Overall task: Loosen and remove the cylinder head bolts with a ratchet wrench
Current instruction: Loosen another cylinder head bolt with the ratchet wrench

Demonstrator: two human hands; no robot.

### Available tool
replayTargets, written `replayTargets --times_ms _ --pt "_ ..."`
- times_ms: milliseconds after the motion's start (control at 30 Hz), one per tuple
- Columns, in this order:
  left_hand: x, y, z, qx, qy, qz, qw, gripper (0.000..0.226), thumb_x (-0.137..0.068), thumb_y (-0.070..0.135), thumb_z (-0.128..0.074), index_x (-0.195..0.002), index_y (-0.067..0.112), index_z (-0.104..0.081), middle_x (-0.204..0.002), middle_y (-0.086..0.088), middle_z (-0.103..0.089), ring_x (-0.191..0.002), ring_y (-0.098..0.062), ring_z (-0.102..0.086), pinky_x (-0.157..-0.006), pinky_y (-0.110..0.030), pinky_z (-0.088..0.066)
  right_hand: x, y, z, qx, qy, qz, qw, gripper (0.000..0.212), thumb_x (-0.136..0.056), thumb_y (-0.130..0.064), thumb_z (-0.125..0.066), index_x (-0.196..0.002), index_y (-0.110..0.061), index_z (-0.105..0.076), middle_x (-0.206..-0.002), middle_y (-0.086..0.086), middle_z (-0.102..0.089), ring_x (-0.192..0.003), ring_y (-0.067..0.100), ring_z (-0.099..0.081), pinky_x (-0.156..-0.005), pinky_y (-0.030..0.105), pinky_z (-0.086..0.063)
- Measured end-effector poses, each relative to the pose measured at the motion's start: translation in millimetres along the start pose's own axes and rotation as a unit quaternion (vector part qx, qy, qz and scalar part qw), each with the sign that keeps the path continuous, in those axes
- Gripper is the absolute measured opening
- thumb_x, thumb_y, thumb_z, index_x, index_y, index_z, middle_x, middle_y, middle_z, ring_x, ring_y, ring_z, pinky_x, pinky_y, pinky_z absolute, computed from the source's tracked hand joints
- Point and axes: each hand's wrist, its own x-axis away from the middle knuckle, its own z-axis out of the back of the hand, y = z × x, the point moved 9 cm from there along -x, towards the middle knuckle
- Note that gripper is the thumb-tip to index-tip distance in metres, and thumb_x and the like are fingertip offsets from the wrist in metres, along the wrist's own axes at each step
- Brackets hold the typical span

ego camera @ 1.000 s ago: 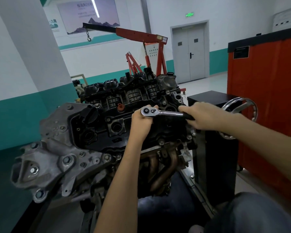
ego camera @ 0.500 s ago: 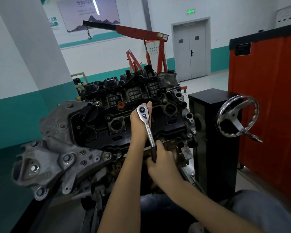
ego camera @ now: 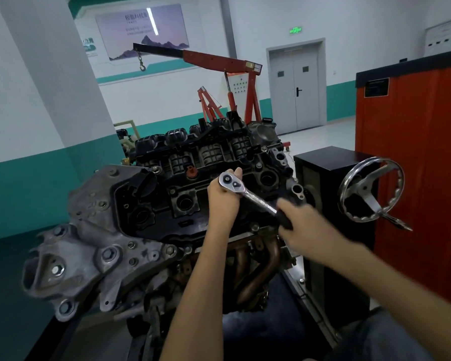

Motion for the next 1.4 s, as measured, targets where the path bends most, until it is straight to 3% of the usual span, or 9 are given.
replayTargets --times_ms 233,467,600,733,833,967,1200,1300,1400 --pt "-0.7 5.9 3.6 -0.061 0.027 -0.017 0.998 0.049 -0.099 0.022 -0.053 -0.058 0.019 -0.028 -0.054 0.008 -0.026 -0.05 -0.005 -0.024 -0.05 -0.02 -0.025 25.9 -52.7 -72.9 -0.27 0.058 -0.089 0.957 0.026 -0.08 -0.004 -0.053 -0.081 -0.026 -0.039 -0.062 -0.002 -0.045 -0.048 0.005 -0.047 -0.044 0.013 -0.035" --pt "-8.5 -1.5 -7.1 -0.088 -0.087 -0.001 0.992 0.059 -0.093 0.016 -0.058 -0.043 0.029 -0.032 -0.045 0.013 -0.03 -0.046 -0.003 -0.027 -0.048 -0.015 -0.026 -14.1 6.2 10.8 0.0 -0.097 0.035 0.995 0.026 -0.083 -0.006 -0.059 -0.098 -0.026 -0.052 -0.07 -0.004 -0.055 -0.053 0.005 -0.054 -0.049 0.015 -0.041" --pt "-8.9 -0.9 -7.0 -0.075 -0.084 0.004 0.994 0.06 -0.095 0.007 -0.055 -0.041 0.027 -0.039 -0.042 0.015 -0.04 -0.045 0.003 -0.039 -0.054 -0.013 -0.032 -48.8 1.7 50.3 0.226 -0.048 0.101 0.968 0.02 -0.087 -0.019 -0.057 -0.096 -0.03 -0.044 -0.066 -0.013 -0.04 -0.055 0.0 -0.037 -0.049 0.018 -0.026" --pt "-3.4 3.3 -9.1 -0.069 -0.033 0.001 0.997 0.052 -0.099 0.014 -0.053 -0.053 0.018 -0.028 -0.049 0.009 -0.029 -0.051 -0.008 -0.025 -0.055 -0.021 -0.027 1.3 4.4 -0.3 -0.025 -0.001 -0.014 1.0 0.024 -0.082 -0.01 -0.06 -0.083 -0.027 -0.043 -0.064 -0.003 -0.048 -0.053 0.012 -0.05 -0.046 0.023 -0.038" --pt "-1.9 10.3 -10.0 -0.052 0.007 -0.007 0.999 0.051 -0.099 0.007 -0.051 -0.057 0.018 -0.024 -0.057 -0.001 -0.022 -0.058 -0.015 -0.021 -0.059 -0.021 -0.029 32.9 -24.4 -51.1 -0.259 0.071 -0.099 0.958 0.03 -0.078 0.0 -0.058 -0.076 -0.026 -0.044 -0.06 0.0 -0.05 -0.046 0.003 -0.05 -0.041 0.011 -0.034" --pt "-2.3 10.5 -6.2 -0.114 -0.008 -0.016 0.993 0.051 -0.101 0.015 -0.05 -0.057 0.016 -0.024 -0.056 0.0 -0.024 -0.057 -0.015 -0.022 -0.059 -0.03 -0.023 30.2 -55.2 -76.6 -0.324 0.091 -0.122 0.934 0.031 -0.079 -0.001 -0.054 -0.073 -0.029 -0.042 -0.061 -0.003 -0.049 -0.054 -0.005 -0.052 -0.046 0.008 -0.037" --pt "-8.1 0.4 -11.3 -0.104 -0.09 0.013 0.99 0.057 -0.094 0.019 -0.059 -0.042 0.028 -0.037 -0.045 0.013 -0.036 -0.051 -0.006 -0.031 -0.056 -0.025 -0.03 -8.4 7.9 12.8 -0.032 -0.078 0.01 0.996 0.033 -0.081 -0.003 -0.06 -0.081 -0.033 -0.048 -0.064 -0.007 -0.052 -0.049 0.002 -0.05 -0.046 0.014 -0.037" --pt "-11.7 -0.9 -8.9 -0.104 -0.099 0.011 0.99 0.058 -0.095 0.015 -0.059 -0.04 0.029 -0.045 -0.043 0.015 -0.042 -0.046 0.0 -0.037 -0.053 -0.015 -0.033 -35.6 5.4 44.4 0.18 -0.044 0.07 0.98 0.021 -0.085 -0.016 -0.059 -0.1 -0.028 -0.051 -0.065 -0.014 -0.039 -0.057 0.013 -0.051 -0.051 0.02 -0.032" --pt "-8.9 -2.5 -5.3 -0.071 -0.059 0.011 0.996 0.055 -0.096 0.014 -0.056 -0.047 0.027 -0.034 -0.045 0.013 -0.035 -0.049 -0.004 -0.031 -0.057 -0.024 -0.03 -16.6 5.7 22.5 0.101 -0.013 0.02 0.995 0.021 -0.084 -0.018 -0.059 -0.09 -0.032 -0.045 -0.065 -0.011 -0.04 -0.057 0.013 -0.048 -0.048 0.02 -0.031"
